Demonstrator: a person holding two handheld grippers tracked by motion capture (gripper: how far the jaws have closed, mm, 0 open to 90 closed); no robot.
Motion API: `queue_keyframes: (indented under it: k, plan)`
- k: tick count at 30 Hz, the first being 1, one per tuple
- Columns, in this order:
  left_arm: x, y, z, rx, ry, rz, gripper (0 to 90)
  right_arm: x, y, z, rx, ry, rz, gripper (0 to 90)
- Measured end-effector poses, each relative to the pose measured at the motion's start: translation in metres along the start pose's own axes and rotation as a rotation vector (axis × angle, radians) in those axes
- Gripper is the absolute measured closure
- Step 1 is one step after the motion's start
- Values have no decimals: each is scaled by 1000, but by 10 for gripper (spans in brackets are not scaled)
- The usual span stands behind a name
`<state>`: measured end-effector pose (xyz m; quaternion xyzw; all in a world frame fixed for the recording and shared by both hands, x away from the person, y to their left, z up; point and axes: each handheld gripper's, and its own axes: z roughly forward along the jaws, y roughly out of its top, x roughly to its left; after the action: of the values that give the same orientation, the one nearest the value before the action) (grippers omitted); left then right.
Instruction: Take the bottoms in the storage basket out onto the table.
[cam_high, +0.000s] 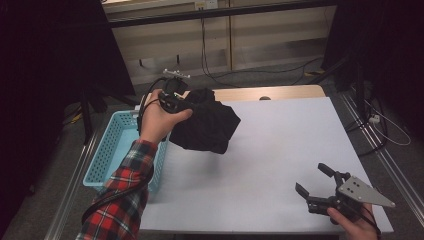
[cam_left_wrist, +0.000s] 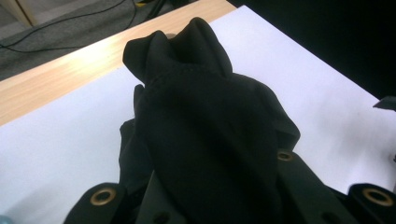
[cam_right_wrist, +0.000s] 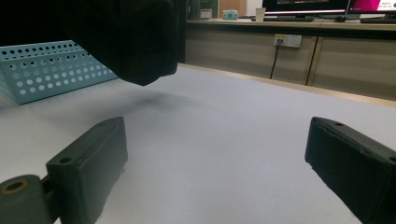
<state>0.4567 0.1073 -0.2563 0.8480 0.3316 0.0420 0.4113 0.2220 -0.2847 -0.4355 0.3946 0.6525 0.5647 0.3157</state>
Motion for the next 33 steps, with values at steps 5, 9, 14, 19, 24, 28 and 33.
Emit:
queue_keyframes:
  k: [5,9,14,19,24,28,33]
  plan:
    - [0,-8,8,11,-8,2,776,0,0,0,0,0,1,53]
    - [-1,-13,13,23,-13,9,775,0,0,0,0,1,1,53]
    - [-6,-19,20,19,-31,13,775,0,0,0,2,1,0,53]
    - [-12,-24,28,19,-58,22,775,0,0,0,2,0,0,53]
    - [-21,-28,40,27,-104,35,773,0,0,0,2,3,-3,53]
    - [-29,-32,50,36,-131,63,771,0,0,1,3,5,-3,53]
    - [-34,-38,61,37,-160,72,769,0,0,0,2,5,-5,53]
